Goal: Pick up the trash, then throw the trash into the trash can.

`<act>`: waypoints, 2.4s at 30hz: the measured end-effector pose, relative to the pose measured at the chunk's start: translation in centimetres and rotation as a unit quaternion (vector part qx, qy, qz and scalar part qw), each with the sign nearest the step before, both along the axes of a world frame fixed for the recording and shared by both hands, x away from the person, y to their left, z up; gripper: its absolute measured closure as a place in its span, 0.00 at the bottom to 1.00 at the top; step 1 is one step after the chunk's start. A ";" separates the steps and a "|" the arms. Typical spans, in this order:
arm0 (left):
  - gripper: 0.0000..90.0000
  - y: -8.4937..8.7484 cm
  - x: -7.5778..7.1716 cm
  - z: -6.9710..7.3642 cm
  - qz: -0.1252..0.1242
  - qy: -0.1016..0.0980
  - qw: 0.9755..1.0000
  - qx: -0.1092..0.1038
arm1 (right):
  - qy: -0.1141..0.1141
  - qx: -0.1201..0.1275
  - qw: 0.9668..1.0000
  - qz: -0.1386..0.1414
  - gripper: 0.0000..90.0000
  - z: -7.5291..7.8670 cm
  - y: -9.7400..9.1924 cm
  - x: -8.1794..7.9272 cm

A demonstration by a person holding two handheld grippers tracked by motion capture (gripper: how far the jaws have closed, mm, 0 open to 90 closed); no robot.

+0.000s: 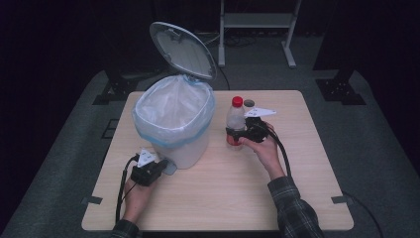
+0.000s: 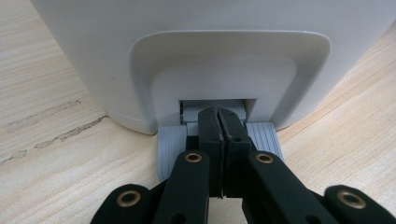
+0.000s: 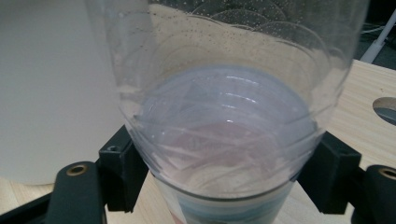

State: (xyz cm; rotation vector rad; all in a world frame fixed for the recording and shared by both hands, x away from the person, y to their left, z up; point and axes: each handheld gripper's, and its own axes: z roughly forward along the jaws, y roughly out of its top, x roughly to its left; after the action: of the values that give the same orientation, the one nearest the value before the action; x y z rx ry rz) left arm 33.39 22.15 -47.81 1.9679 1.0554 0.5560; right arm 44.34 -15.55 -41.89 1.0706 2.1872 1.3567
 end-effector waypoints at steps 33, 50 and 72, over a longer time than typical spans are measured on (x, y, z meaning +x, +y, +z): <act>0.99 0.0 0.0 0.0 0.000 -0.001 1.000 0.001 | -0.025 0.058 0.998 0.025 0.30 2.6 -1.7 -1.2; 0.99 0.0 0.0 0.0 0.000 0.000 1.000 0.000 | -0.048 0.093 0.994 0.038 0.30 5.1 -3.1 -2.4; 0.99 -0.1 0.0 0.0 0.001 -0.001 1.000 -0.002 | -0.069 0.165 0.981 0.072 0.30 8.6 -4.4 -3.6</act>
State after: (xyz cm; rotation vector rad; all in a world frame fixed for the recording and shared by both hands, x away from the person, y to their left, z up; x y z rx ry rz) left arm 33.36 22.06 -47.84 1.9619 1.0568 0.5577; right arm 40.74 -19.98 -33.29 0.9052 2.0159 1.8506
